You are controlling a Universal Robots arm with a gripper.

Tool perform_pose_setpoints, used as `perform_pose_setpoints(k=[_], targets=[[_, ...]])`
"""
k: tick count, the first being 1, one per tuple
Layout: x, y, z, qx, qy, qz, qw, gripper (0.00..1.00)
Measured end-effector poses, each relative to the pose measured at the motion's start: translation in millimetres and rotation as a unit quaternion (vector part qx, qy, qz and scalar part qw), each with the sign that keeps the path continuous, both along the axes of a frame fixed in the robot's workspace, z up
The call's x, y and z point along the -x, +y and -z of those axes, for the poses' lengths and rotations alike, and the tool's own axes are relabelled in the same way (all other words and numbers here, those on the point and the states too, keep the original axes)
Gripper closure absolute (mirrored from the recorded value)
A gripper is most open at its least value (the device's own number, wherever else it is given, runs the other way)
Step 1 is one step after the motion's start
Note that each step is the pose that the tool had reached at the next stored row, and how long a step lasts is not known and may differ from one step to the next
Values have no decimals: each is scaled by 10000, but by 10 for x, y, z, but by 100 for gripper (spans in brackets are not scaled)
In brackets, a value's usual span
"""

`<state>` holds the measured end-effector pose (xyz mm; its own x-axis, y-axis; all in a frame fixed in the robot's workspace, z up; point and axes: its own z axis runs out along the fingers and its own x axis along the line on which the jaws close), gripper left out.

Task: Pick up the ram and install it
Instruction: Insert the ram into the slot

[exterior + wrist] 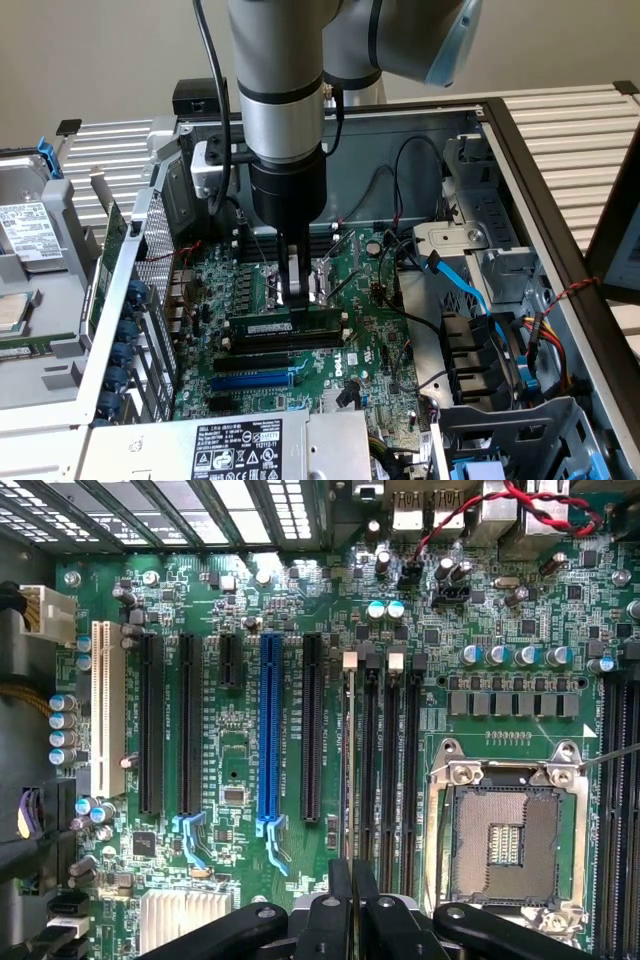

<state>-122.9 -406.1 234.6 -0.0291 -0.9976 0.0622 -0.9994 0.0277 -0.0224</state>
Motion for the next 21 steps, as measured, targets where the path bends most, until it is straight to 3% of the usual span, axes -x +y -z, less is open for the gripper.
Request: perform_pose_setpoints(k=[21], targets=[[14,-1,22,3,-21,56,10000,87]])
